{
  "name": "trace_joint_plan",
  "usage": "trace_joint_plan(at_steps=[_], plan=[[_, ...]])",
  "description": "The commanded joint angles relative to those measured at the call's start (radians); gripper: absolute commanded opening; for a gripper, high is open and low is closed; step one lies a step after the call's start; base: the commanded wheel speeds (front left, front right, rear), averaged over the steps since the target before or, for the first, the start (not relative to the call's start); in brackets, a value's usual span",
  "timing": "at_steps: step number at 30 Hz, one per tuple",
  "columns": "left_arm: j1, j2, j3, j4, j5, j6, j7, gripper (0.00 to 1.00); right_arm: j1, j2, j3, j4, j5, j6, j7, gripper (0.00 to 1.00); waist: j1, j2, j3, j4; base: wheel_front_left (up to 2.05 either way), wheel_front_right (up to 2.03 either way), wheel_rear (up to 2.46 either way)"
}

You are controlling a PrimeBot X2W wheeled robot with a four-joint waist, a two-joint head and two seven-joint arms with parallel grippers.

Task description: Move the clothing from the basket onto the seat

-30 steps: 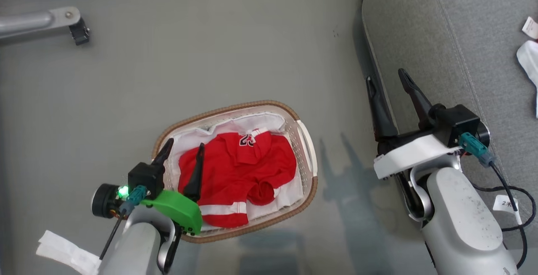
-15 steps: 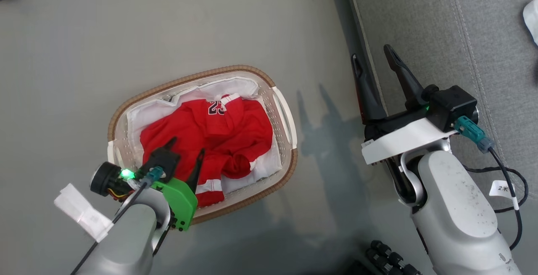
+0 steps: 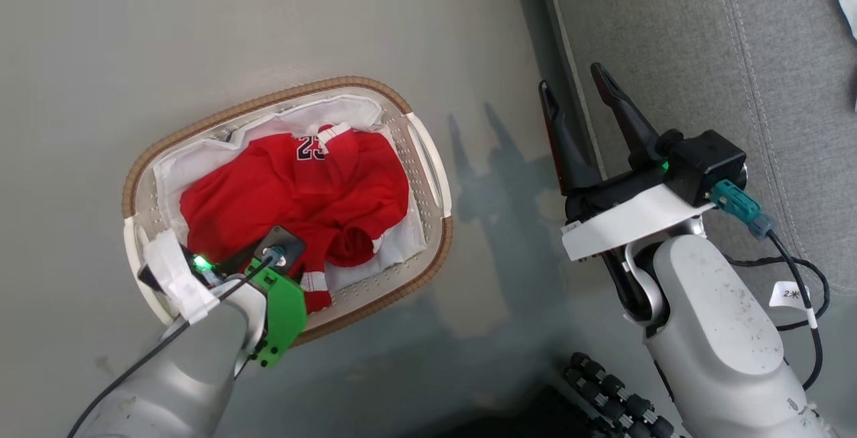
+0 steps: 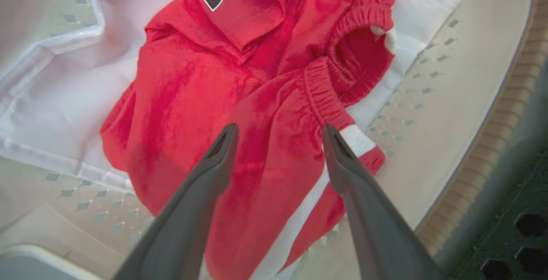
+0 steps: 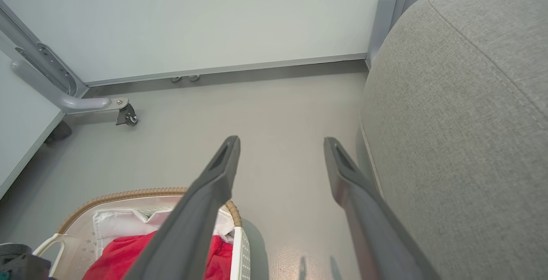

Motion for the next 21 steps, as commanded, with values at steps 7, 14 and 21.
trace_joint_plan(at_steps=[7, 14, 21], plan=[[-0.065, -0.001, -0.068, 0.068, -0.009, 0.002, 0.106, 1.00, -0.018, -0.003, 0.008, -0.013, 0.013, -0.001, -0.002, 1.00, -0.0001, 0.0000, 0.038, -0.016, 0.00, 0.00, 0.00], [-0.094, 0.002, -0.130, 0.083, -0.018, 0.002, 0.199, 1.00, -0.027, -0.003, 0.030, -0.020, 0.028, -0.001, -0.002, 1.00, -0.0001, 0.0000, 0.063, -0.031, 0.00, 0.00, 0.00], [-0.121, 0.017, -0.196, 0.072, -0.055, 0.002, 0.264, 1.00, -0.039, -0.003, 0.045, -0.031, 0.044, -0.001, -0.002, 1.00, -0.0001, 0.0000, 0.091, -0.044, 0.00, 0.00, 0.00]])
